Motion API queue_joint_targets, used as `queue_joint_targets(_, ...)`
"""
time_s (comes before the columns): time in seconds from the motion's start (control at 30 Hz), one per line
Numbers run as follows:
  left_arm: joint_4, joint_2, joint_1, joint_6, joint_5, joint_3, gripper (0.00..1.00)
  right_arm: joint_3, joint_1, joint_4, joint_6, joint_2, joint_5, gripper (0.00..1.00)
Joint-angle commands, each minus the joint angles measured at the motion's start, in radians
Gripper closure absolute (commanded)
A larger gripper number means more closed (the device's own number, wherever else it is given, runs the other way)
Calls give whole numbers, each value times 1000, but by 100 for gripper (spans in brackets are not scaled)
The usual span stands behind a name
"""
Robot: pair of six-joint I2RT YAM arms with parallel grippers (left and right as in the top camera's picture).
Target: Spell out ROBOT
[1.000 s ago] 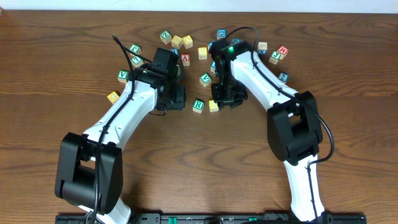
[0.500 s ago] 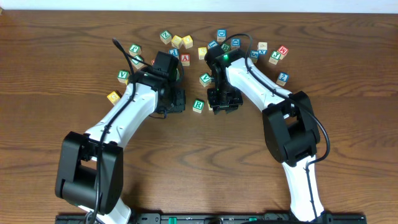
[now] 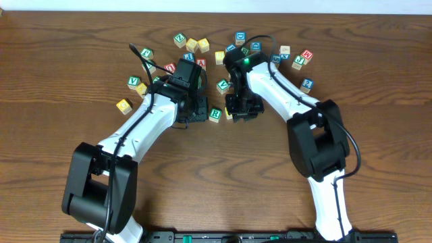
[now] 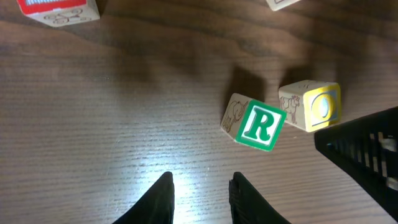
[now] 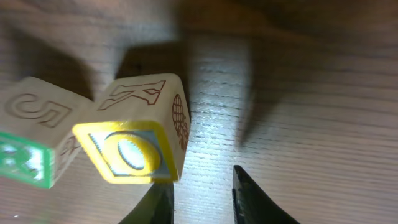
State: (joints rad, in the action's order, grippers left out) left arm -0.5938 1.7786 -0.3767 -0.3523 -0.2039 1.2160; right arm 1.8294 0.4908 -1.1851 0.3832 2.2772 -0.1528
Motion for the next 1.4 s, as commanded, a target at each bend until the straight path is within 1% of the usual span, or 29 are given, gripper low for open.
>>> queue_joint_targets(0.0, 9, 15, 0, -21, 6, -16, 71, 0, -18, 13, 5, -80, 45, 70)
queue_joint_targets(0.13, 23, 15, 0, -27, 7, -18, 72, -5, -19, 39, 5, -77, 49, 69)
queue_joint_targets(0.2, 26, 15, 0, -28, 10, -18, 75, -10, -18, 56, 5, -77, 50, 68)
queue_joint_targets(0.47, 29, 53, 0, -71, 21, -20, 75, -24, -18, 97, 37, -77, 102, 66)
queue_joint_targets(0.63, 32, 100, -1, -73, 20, -20, 76, -68, -18, 135, 59, -77, 101, 67)
queue_joint_targets(0.67, 32, 103, -1, -73, 20, -20, 77, -77, -18, 143, 59, -77, 101, 67)
queue_joint_targets(0.8, 35, 103, -1, -76, 20, -20, 77, -117, -18, 181, 74, -77, 88, 64)
queue_joint_targets(0.97, 36, 103, -1, -85, 19, -20, 77, -157, -18, 226, 73, -77, 53, 64)
queue_joint_targets(1.37, 81, 103, -37, -99, 13, -20, 77, -158, -1, 227, 72, -77, 41, 64)
